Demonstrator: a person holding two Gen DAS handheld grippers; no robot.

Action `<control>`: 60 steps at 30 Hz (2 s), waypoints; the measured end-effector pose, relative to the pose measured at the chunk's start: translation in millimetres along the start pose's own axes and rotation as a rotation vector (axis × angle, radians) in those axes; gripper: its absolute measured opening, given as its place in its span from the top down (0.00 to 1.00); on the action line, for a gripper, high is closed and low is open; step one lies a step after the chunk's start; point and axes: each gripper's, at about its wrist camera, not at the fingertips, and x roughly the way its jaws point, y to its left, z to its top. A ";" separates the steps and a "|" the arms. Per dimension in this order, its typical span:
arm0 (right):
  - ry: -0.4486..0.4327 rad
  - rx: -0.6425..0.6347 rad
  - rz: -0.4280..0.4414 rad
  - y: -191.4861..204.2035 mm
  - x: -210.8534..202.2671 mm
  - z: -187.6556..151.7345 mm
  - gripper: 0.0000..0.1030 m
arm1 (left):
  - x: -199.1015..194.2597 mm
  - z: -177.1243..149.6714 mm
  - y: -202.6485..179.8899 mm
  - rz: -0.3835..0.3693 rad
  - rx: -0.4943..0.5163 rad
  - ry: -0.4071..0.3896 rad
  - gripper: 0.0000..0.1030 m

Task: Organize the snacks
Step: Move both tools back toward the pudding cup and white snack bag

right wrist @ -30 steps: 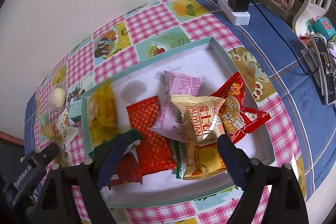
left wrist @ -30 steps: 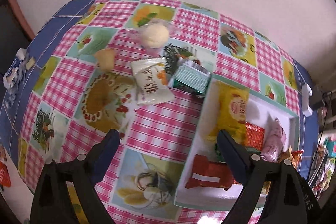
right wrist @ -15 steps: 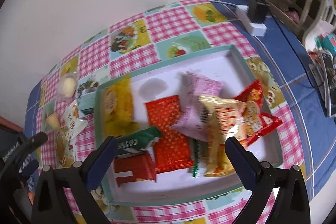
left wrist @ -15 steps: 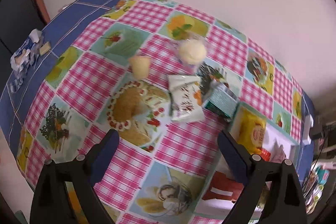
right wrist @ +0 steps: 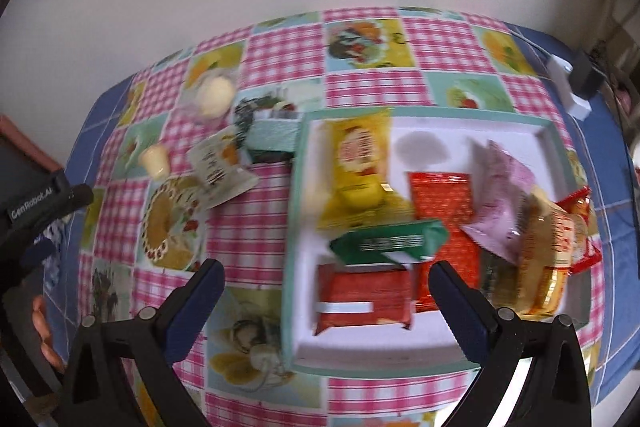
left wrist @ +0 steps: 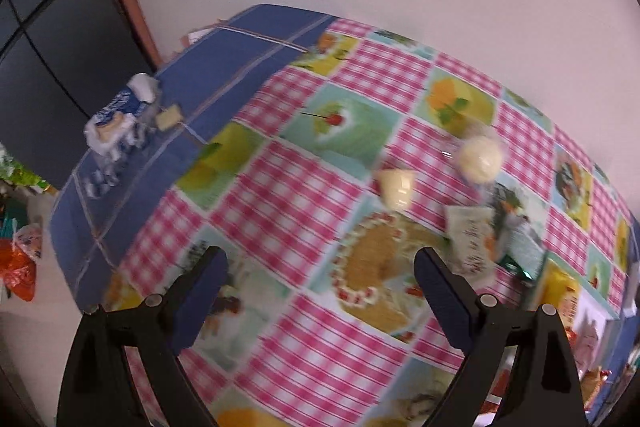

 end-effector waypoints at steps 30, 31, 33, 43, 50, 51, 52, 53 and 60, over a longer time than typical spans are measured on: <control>-0.067 0.069 0.114 10.8 30.9 45.7 0.02 | 53.0 25.9 13.9 -0.149 -0.064 0.061 0.08; -0.076 0.071 0.118 11.0 31.0 48.9 0.06 | 53.8 27.6 12.5 -0.155 -0.061 0.060 0.08; -0.086 0.075 0.123 11.7 32.5 53.7 0.11 | 55.7 31.7 9.3 -0.168 -0.055 0.058 0.08; -0.073 -0.001 0.133 40.4 52.2 70.3 0.28 | 69.6 48.4 0.5 -0.238 -0.082 0.037 0.08; -0.071 -0.098 0.149 74.9 70.8 78.8 0.37 | 89.6 53.2 -8.2 -0.292 -0.105 0.053 0.08; -0.068 -0.105 0.152 77.8 73.4 79.4 0.38 | 92.6 53.4 -10.0 -0.295 -0.103 0.057 0.09; -0.062 -0.115 0.157 81.9 77.9 80.1 0.40 | 95.9 53.4 -11.9 -0.298 -0.101 0.062 0.09; -0.057 -0.124 0.159 85.2 82.6 80.5 0.42 | 100.0 53.8 -13.7 -0.306 -0.101 0.070 0.10; -0.041 -0.167 0.178 100.3 102.0 82.8 0.47 | 117.0 57.0 -27.5 -0.351 -0.085 0.102 0.20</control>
